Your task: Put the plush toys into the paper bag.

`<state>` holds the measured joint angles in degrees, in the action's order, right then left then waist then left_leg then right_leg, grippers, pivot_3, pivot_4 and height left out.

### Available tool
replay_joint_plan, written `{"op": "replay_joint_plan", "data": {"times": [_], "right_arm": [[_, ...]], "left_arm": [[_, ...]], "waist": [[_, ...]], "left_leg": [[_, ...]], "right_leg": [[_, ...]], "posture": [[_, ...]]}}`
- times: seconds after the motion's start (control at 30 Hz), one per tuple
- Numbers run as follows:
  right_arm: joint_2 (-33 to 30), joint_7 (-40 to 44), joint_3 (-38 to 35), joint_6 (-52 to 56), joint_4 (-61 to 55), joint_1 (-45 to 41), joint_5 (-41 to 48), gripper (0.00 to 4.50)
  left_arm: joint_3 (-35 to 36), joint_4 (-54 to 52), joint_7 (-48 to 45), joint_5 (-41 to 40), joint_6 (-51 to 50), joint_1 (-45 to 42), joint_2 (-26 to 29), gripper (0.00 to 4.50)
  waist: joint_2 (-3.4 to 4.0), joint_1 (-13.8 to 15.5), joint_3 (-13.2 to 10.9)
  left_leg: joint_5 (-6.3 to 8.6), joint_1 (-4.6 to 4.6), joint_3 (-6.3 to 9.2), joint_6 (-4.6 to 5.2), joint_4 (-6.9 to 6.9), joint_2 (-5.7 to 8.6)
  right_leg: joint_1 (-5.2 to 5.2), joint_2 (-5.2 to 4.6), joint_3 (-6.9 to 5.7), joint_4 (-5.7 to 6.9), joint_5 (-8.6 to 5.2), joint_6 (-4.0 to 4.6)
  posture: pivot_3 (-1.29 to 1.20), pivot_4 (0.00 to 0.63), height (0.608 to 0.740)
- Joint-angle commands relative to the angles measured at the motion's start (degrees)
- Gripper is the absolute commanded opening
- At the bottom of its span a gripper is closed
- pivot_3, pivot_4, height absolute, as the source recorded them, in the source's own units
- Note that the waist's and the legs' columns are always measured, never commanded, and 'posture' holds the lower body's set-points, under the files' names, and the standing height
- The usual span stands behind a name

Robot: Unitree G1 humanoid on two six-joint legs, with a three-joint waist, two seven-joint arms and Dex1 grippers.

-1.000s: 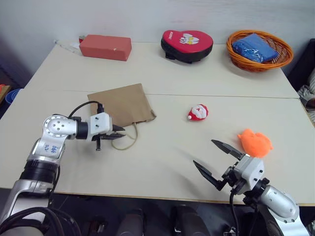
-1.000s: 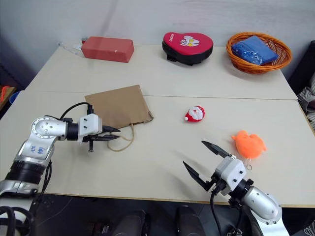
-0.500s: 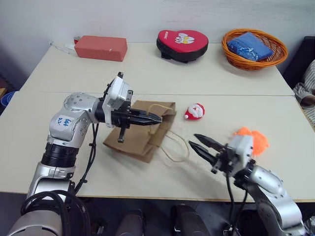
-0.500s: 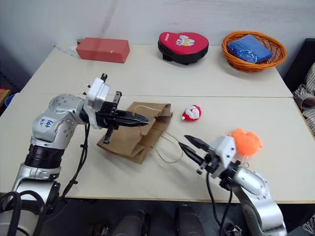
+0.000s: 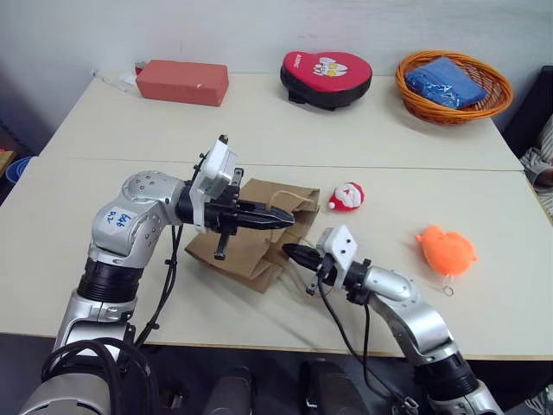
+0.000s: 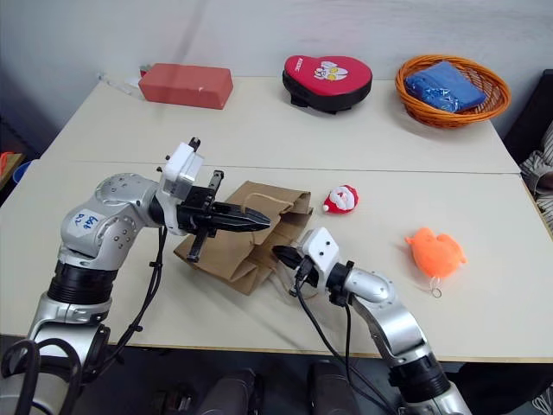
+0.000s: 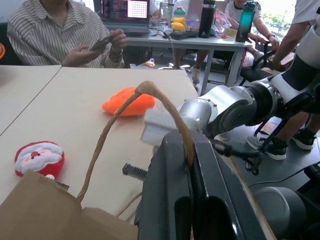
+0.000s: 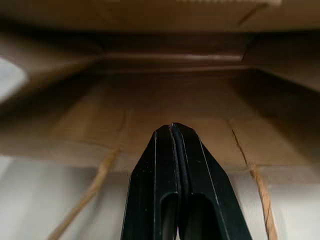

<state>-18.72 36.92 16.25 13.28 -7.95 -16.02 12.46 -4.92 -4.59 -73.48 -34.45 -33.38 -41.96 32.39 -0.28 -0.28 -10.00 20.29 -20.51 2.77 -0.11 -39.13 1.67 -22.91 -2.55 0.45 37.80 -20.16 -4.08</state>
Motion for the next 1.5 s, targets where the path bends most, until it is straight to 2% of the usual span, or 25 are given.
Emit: {"op": "replay_joint_plan", "data": {"times": [0.03,0.27,0.43,0.7,0.9,1.07,1.23,1.33,1.5], "right_arm": [[1.8,1.5,1.1,-3.7,3.2,-3.7,-1.9,0.03],[4.0,4.5,2.2,-7.2,15.0,-7.5,-4.4,0.03],[4.3,7.4,2.1,-10.0,19.1,-7.9,-4.7,0.03],[4.5,7.3,2.6,-9.9,20.7,-6.4,-6.5,0.03],[4.8,6.4,2.2,-8.5,20.2,-6.1,-7.2,0.03],[4.7,6.8,1.5,-6.1,18.4,-6.2,-6.1,0.03],[4.8,9.9,-0.8,-4.7,13.1,-5.4,-1.0,0.03],[3.6,11.2,-3.2,-5.8,9.5,-4.6,1.2,0.56],[-1.5,16.0,-9.3,-7.6,0.9,-0.5,7.8,2.20]], "left_arm": [[1.2,-3.4,-0.3,-2.8,-2.3,0.2,0.9,0.00],[4.6,-3.6,2.7,-7.4,-6.7,-0.8,0.0,0.00],[7.1,-3.9,4.5,-7.0,-5.6,-1.1,0.9,0.00],[12.8,-2.9,9.4,-6.8,-3.0,-1.0,2.0,0.00],[17.1,-3.4,14.7,-9.9,-2.6,-2.2,-0.1,0.00],[16.6,-5.8,15.5,-9.6,-2.4,0.3,0.7,0.00],[14.8,-9.0,15.7,-9.2,-2.4,3.6,0.2,0.00],[13.5,-10.0,15.5,-8.5,-1.7,5.5,-0.1,0.00],[11.6,-9.8,15.4,-6.1,1.7,7.6,-0.5,0.00]], "waist": [[0.00,-0.2,0.0],[0.00,-0.5,0.0],[0.00,-1.0,0.0],[0.00,-1.3,0.0],[-0.07,-1.3,0.0],[-0.07,-1.3,0.0],[-0.08,-1.2,0.0],[-0.06,-1.2,0.0],[-0.04,-1.0,0.0]], "left_leg": [[-0.01,0.00,0.00,-0.01,0.00,0.00],[-0.02,-0.05,0.00,-0.03,0.04,-0.01],[-0.02,-0.05,0.01,-0.05,0.02,0.00],[-0.03,-0.04,0.02,-0.06,0.03,-0.01],[-0.03,-0.03,0.02,-0.08,0.00,-0.01],[-0.04,-0.02,0.02,-0.09,0.00,-0.01],[-0.03,-0.02,0.02,-0.10,0.02,-0.01],[-0.03,-0.03,0.03,-0.10,0.02,-0.01],[-0.03,-0.06,0.05,-0.10,0.04,-0.01]], "right_leg": [[-0.03,0.01,0.00,0.02,0.00,0.00],[-0.12,0.01,-0.01,0.06,0.00,0.00],[-0.12,0.00,-0.02,0.06,0.00,0.00],[-0.12,0.01,-0.04,0.06,0.00,0.00],[-0.09,0.00,-0.03,0.07,0.00,0.00],[-0.09,0.00,-0.03,0.09,0.00,0.00],[-0.09,0.00,-0.03,0.07,0.00,0.00],[-0.09,0.00,-0.03,0.06,0.00,0.00],[-0.10,-0.01,-0.04,0.01,0.00,0.00]], "posture": [[0.00,0.150,0.740],[0.00,0.150,0.740],[0.00,0.150,0.740],[0.00,0.150,0.740],[0.00,0.150,0.740],[0.00,0.150,0.740],[0.00,0.150,0.740],[0.00,0.150,0.740],[0.00,0.150,0.740]]}}
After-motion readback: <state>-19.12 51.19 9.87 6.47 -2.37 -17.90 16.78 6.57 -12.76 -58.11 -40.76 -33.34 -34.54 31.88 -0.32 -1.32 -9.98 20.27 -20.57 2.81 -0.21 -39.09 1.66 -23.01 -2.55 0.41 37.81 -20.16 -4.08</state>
